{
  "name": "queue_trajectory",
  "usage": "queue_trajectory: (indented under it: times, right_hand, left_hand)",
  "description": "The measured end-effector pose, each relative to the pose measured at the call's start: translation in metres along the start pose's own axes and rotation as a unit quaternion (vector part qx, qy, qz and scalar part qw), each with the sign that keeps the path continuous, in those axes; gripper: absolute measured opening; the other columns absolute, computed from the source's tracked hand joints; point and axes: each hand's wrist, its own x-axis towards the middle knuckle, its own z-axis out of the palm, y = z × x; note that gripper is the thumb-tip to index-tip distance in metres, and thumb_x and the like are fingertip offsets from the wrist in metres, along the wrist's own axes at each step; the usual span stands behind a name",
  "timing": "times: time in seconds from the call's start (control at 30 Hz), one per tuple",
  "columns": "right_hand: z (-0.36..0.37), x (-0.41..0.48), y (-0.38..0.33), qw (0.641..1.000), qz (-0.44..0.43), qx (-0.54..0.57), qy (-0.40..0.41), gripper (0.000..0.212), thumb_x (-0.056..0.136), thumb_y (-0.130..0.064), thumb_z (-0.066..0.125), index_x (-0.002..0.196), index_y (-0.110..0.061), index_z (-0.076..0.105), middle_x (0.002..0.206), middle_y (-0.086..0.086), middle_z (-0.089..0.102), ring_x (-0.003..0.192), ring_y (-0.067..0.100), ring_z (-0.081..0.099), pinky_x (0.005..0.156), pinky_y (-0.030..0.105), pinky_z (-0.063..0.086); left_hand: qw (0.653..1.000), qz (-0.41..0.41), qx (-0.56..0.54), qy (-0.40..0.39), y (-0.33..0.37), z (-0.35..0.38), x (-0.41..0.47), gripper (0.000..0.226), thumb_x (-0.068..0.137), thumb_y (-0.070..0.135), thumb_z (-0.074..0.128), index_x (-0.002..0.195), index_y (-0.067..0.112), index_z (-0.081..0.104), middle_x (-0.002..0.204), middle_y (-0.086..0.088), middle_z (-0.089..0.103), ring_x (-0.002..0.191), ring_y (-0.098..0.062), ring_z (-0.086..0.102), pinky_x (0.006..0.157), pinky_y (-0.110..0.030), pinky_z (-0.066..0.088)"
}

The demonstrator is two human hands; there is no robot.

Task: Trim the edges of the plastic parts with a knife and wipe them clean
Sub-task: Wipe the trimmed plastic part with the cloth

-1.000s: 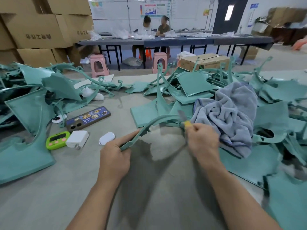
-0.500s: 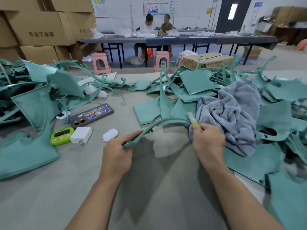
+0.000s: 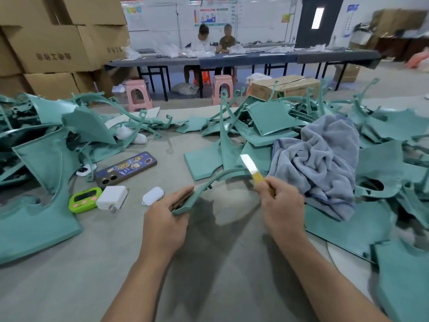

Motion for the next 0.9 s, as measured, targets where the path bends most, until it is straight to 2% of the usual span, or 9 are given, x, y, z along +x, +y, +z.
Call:
queue_trajectory:
  times: [0.1, 0.17, 0.27, 0.37, 0.43, 0.57, 0.67, 0.77, 0.9]
  right_hand:
    - [0.01, -0.031, -0.025, 0.965, -0.138, 0.114, -0.194, 0.026, 0.096, -0.039, 0.06, 0.079, -0.019, 0.064, 0.057, -0.005, 0.05, 0.05, 0.004, 0.041, 0.047, 0.018, 0.03]
    - [0.02, -0.037, -0.028, 0.95, -0.184, 0.078, -0.239, 0.028, 0.095, -0.041, 0.058, 0.079, -0.017, 0.061, 0.058, -0.004, 0.05, 0.051, 0.004, 0.041, 0.048, 0.017, 0.029]
    - [0.019, -0.017, -0.017, 0.988, -0.059, -0.018, -0.144, 0.025, 0.097, -0.032, 0.061, 0.075, -0.019, 0.066, 0.052, -0.011, 0.052, 0.049, 0.006, 0.045, 0.048, 0.02, 0.031]
    - [-0.002, 0.008, 0.001, 0.99, 0.055, -0.131, -0.015, 0.034, 0.101, -0.03, 0.056, 0.071, -0.014, 0.062, 0.06, -0.001, 0.059, 0.058, 0.015, 0.051, 0.05, 0.028, 0.032]
    - [-0.007, 0.009, 0.004, 0.998, 0.013, -0.053, -0.026, 0.032, 0.099, -0.029, 0.059, 0.072, -0.013, 0.063, 0.056, -0.002, 0.055, 0.054, 0.008, 0.05, 0.047, 0.024, 0.033]
    - [0.016, -0.024, -0.017, 0.971, -0.132, 0.029, -0.195, 0.03, 0.093, -0.044, 0.055, 0.084, -0.017, 0.065, 0.065, 0.001, 0.057, 0.052, 0.007, 0.044, 0.049, 0.027, 0.037]
    - [0.022, -0.006, -0.009, 0.992, -0.036, -0.05, -0.114, 0.029, 0.097, -0.039, 0.056, 0.081, -0.018, 0.069, 0.061, -0.003, 0.06, 0.057, 0.014, 0.051, 0.055, 0.033, 0.04]
    - [-0.001, 0.021, 0.009, 0.983, 0.126, -0.131, 0.018, 0.045, 0.101, -0.036, 0.054, 0.064, -0.011, 0.062, 0.059, 0.003, 0.059, 0.055, 0.02, 0.047, 0.054, 0.036, 0.034]
    - [-0.009, 0.014, 0.008, 0.994, 0.061, -0.081, 0.029, 0.044, 0.096, -0.032, 0.056, 0.058, -0.011, 0.05, 0.043, -0.005, 0.046, 0.045, 0.013, 0.043, 0.045, 0.033, 0.034]
  left_hand:
    - [1.0, -0.029, 0.01, -0.005, 0.003, -0.001, 0.0, 0.054, 0.077, -0.006, 0.068, 0.113, 0.032, 0.076, 0.086, 0.048, 0.056, 0.088, 0.02, 0.053, 0.073, 0.006, 0.034]
    - [0.999, -0.04, 0.008, -0.006, 0.002, -0.002, 0.0, 0.052, 0.076, -0.008, 0.067, 0.107, 0.033, 0.078, 0.082, 0.039, 0.063, 0.091, 0.009, 0.058, 0.072, 0.006, 0.034]
    - [0.998, -0.055, -0.011, -0.013, 0.004, -0.004, 0.0, 0.049, 0.08, 0.002, 0.063, 0.108, 0.04, 0.078, 0.103, 0.038, 0.06, 0.079, 0.018, 0.058, 0.069, 0.003, 0.038]
    - [0.997, -0.052, -0.047, -0.016, 0.011, -0.007, 0.0, 0.042, 0.074, 0.038, 0.054, 0.108, 0.043, 0.077, 0.108, 0.041, 0.046, 0.07, 0.018, 0.056, 0.065, 0.0, 0.04]
    - [0.997, -0.053, -0.052, -0.013, 0.012, -0.006, 0.0, 0.044, 0.071, 0.044, 0.051, 0.106, 0.045, 0.077, 0.107, 0.038, 0.049, 0.069, 0.019, 0.056, 0.065, 0.0, 0.039]
    - [0.997, -0.068, -0.024, -0.01, 0.004, -0.003, 0.002, 0.046, 0.084, 0.004, 0.068, 0.107, 0.043, 0.077, 0.103, 0.038, 0.056, 0.076, 0.022, 0.056, 0.069, 0.002, 0.038]
    - [0.998, -0.061, -0.032, -0.004, 0.005, -0.002, 0.001, 0.032, 0.089, 0.014, 0.074, 0.11, 0.038, 0.077, 0.105, 0.04, 0.051, 0.076, 0.021, 0.055, 0.068, 0.002, 0.038]
    - [0.999, -0.016, -0.033, 0.015, 0.008, -0.002, -0.002, 0.021, 0.094, 0.02, 0.07, 0.103, 0.038, 0.077, 0.084, 0.034, 0.058, 0.074, 0.02, 0.054, 0.065, 0.0, 0.038]
    - [0.986, -0.106, -0.076, 0.099, 0.005, -0.005, 0.005, 0.017, 0.088, 0.032, 0.071, 0.087, 0.049, 0.067, 0.072, 0.019, 0.063, 0.072, 0.005, 0.06, 0.063, -0.016, 0.043]
